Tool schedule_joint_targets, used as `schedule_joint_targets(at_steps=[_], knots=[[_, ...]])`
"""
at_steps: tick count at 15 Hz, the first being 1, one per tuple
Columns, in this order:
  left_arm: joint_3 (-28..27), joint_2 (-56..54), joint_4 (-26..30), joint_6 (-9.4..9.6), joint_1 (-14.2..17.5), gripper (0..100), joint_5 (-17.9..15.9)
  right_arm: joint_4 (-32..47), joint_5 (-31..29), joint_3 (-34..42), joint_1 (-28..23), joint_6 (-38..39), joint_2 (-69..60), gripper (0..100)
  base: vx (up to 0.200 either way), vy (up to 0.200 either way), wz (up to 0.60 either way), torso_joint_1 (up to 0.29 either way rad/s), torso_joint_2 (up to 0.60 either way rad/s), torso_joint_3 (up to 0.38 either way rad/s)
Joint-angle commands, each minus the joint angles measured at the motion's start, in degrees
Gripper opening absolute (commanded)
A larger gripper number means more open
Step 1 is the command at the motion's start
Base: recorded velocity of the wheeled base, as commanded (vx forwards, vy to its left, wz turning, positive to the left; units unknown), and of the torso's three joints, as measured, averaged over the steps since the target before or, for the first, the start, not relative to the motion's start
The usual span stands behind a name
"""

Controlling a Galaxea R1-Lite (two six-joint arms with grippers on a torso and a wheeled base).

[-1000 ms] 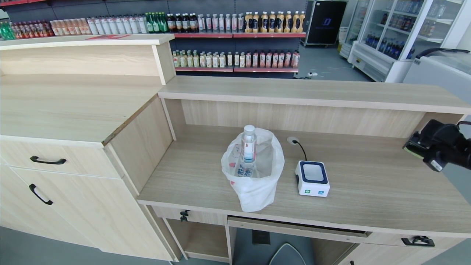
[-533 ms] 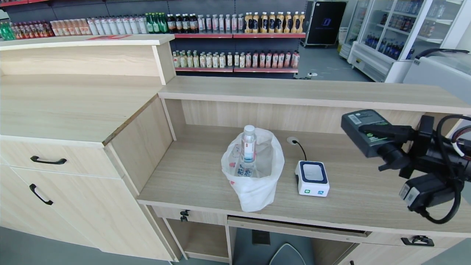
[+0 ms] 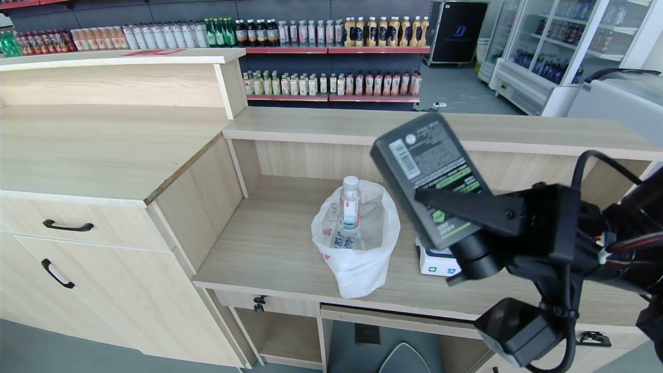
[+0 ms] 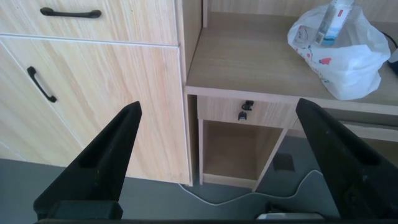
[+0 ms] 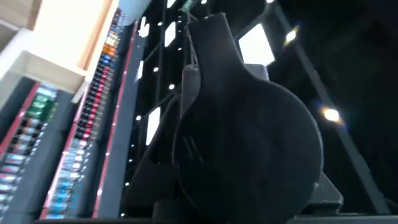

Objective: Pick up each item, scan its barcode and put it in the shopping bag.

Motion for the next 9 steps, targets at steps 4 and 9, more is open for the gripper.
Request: schedule_joint_targets(at_steps=[4, 9], knots=[[0.00, -0.02, 0.02, -0.01, 0.00, 100, 0.00, 4.62, 2.68, 2.62, 7.54, -3.45, 1.65, 0, 0.000, 0.000, 0.00, 0.000, 0.00, 0.000], [0.00, -0.02, 0.02, -0.01, 0.00, 100, 0.00, 8.84, 2.41, 1.83, 10.26, -1.78, -0.46, 0, 0.000, 0.000, 0.00, 0.000, 0.00, 0.000]])
